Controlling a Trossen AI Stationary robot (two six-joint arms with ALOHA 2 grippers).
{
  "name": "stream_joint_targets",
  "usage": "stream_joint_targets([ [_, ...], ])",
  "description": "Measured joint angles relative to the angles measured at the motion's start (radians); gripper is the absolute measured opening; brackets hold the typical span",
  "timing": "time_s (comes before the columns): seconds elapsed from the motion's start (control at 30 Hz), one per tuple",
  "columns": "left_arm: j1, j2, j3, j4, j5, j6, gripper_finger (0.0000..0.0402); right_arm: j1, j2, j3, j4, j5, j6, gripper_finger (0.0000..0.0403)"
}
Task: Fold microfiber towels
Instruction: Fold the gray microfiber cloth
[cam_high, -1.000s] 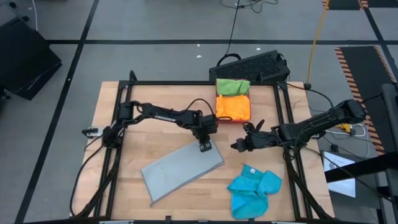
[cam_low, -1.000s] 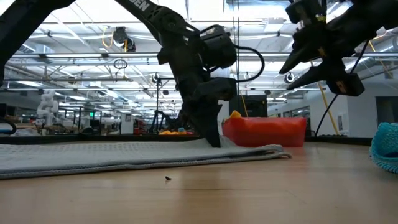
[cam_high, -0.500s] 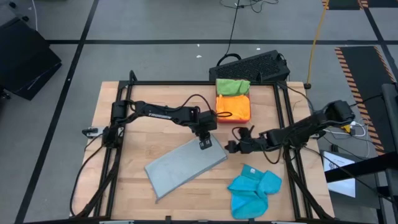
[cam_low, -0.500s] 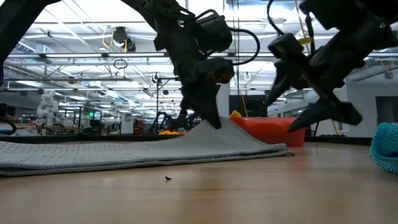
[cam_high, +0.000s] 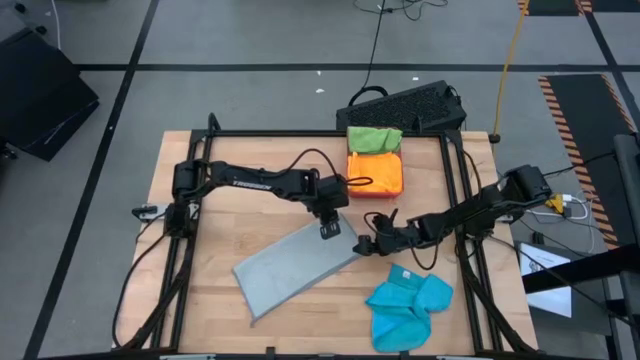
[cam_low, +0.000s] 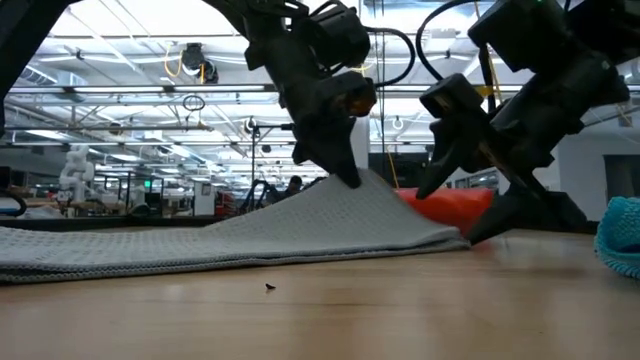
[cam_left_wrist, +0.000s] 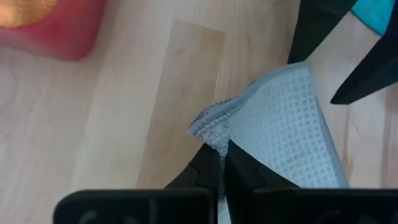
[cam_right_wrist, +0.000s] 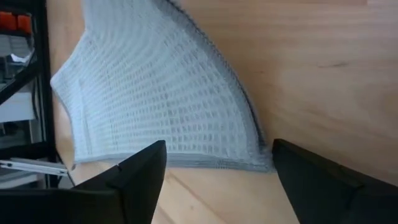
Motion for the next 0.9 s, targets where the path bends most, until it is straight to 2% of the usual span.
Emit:
stream_joint_targets([
  [0.2,0.0,0.0,0.0,-0.002,0.014,0.0,0.0009,-0.011,0.047,0.001,0.053,0.006,-0.057,0.0261],
  [0.37,0.0,0.0,-0.001,-0.003,0.015,-0.001,0.0004,-0.014,0.112,0.002,0.152,0.001,-0.071,0.0221],
  [0.53,0.0,0.0,0.0,-0.004,0.015,0.0,0.0008,-0.014,0.144,0.005,0.162,-0.019,-0.07,0.0155],
  [0.77,0.0,0.0,0.0,-0.005,0.033,-0.007,0.0008,-0.013,0.146,0.004,0.111,0.004,-0.091,0.0019],
  [0.9,0.005,-0.002,0.0,-0.013,0.091,-0.028,0.0004,-0.029,0.112,0.003,0.111,-0.005,-0.115,0.001],
])
